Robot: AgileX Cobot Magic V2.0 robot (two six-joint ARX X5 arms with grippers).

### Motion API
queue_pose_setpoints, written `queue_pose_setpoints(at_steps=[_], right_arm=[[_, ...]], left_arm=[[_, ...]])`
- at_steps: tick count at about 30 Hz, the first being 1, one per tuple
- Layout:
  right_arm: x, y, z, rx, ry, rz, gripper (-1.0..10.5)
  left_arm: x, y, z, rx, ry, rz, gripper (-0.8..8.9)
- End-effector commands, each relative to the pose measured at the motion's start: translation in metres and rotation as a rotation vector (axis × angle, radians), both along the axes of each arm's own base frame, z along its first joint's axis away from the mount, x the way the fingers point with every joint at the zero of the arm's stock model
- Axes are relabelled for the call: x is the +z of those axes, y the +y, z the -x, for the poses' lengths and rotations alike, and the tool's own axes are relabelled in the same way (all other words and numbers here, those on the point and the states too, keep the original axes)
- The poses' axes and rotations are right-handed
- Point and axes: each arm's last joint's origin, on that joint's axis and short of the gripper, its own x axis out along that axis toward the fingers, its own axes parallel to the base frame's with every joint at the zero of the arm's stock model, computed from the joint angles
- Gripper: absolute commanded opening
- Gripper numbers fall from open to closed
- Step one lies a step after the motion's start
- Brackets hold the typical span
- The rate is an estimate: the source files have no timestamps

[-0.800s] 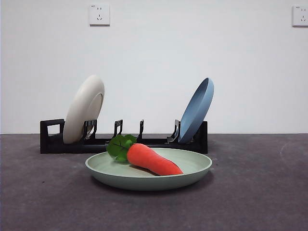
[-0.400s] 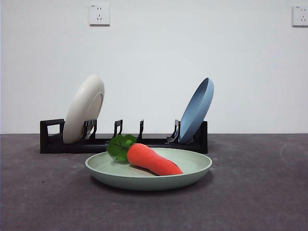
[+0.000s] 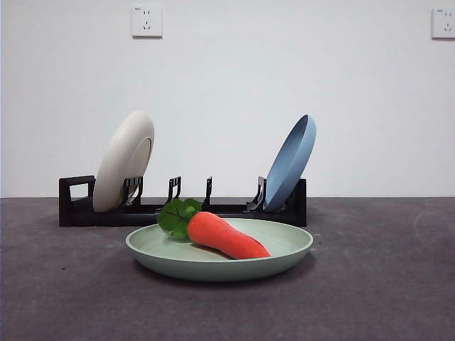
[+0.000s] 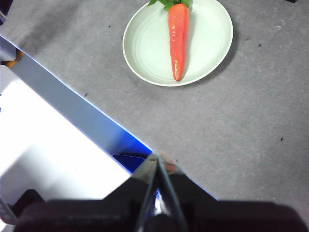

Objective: Take the green plate from the plate rack,put the plate on the table,take the carrot from the table,put the carrot in the plate

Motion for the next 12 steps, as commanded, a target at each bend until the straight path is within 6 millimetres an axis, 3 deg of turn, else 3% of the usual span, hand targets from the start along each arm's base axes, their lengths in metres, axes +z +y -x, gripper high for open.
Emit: queue_pose_setpoints(at_steps=[1,7,12], right_arm=[[0.003,-0.005,-0.001,-0.024,-0.089,0.011,0.1],[0.011,-0.024,-0.008,-0.251,-0.353,-0.162,0.1],[-0.021,-0.040,-0.010,-0.402,-0.503,-0.206,0.1]], left_arm=[[-0.004,0.000,0.000,-0.003,0.007,0.006,-0.03],[-0.004,0.000,0.000,-0.003,0.007,0.006,-0.03],[-0.004,0.000,0.000,-0.003,0.007,0.006,-0.03]])
